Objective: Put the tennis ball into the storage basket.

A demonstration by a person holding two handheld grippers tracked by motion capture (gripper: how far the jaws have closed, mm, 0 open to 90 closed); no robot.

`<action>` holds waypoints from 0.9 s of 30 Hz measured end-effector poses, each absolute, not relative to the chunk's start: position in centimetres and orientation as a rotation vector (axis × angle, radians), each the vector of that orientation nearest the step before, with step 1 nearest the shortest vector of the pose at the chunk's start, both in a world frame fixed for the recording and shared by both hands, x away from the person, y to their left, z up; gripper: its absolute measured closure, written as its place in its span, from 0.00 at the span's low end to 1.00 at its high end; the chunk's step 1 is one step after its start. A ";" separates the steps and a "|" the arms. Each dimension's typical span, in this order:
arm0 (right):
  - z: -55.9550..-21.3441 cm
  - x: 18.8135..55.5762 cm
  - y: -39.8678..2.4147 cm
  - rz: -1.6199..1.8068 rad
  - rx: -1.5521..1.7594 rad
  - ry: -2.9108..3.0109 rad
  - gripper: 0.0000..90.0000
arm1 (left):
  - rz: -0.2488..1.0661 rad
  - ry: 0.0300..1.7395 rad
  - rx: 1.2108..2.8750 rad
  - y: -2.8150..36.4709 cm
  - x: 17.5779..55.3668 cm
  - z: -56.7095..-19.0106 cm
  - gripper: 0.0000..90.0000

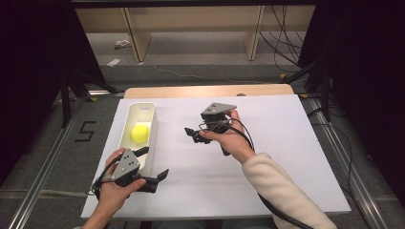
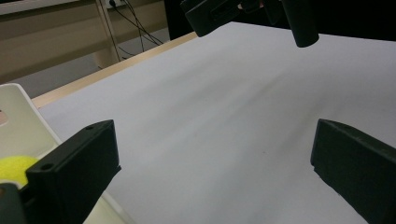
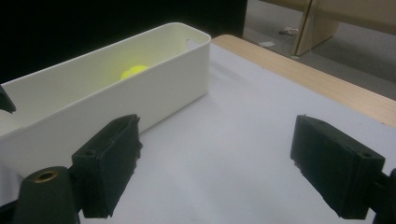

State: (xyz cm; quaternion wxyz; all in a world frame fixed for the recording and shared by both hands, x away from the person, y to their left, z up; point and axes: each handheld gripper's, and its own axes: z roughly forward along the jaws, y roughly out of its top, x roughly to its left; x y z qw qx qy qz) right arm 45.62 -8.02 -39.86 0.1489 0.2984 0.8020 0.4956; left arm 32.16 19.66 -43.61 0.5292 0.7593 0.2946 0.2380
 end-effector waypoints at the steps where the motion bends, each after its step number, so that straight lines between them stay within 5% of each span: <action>1: -39.9 45.6 -8.1 1.424 0.860 2.306 0.18 | 0.571 0.699 1.816 19.7 32.2 -43.6 0.01; 27: -40.3 44.6 -11.8 1.403 0.918 2.270 0.18 | 0.571 0.700 1.817 19.7 32.2 -43.6 0.01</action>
